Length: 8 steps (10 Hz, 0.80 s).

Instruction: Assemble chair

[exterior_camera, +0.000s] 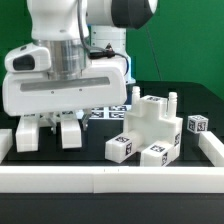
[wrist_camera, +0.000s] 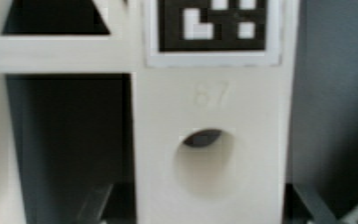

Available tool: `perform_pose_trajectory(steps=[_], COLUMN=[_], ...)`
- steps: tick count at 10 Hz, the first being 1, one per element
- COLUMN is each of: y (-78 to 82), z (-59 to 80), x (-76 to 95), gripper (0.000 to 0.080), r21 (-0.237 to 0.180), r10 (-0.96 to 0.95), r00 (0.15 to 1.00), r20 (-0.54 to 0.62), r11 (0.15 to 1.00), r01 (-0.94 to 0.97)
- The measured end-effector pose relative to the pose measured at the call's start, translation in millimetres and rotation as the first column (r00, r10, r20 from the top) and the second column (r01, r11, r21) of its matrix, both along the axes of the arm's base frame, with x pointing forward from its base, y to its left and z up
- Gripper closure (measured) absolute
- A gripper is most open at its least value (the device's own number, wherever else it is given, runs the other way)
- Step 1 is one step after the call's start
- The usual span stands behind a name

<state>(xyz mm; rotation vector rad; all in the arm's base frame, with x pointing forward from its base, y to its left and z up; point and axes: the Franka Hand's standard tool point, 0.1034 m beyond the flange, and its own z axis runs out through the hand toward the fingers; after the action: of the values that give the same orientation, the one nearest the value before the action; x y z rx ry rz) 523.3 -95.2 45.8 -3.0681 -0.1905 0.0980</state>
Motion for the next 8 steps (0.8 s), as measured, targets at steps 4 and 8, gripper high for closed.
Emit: perform_pose_trajectory(steps=[4,8], y=[9.8,10.6], z=[33.2,31.2], x=[8.2,10.0], gripper=[0.0512,0.0512], r21=[0.020,0.020], r10=[-0.086,-0.083], r00=[0.996,0.996], r20=[0.007,0.007], r11=[0.996,0.996], r01=[0.086,0.083])
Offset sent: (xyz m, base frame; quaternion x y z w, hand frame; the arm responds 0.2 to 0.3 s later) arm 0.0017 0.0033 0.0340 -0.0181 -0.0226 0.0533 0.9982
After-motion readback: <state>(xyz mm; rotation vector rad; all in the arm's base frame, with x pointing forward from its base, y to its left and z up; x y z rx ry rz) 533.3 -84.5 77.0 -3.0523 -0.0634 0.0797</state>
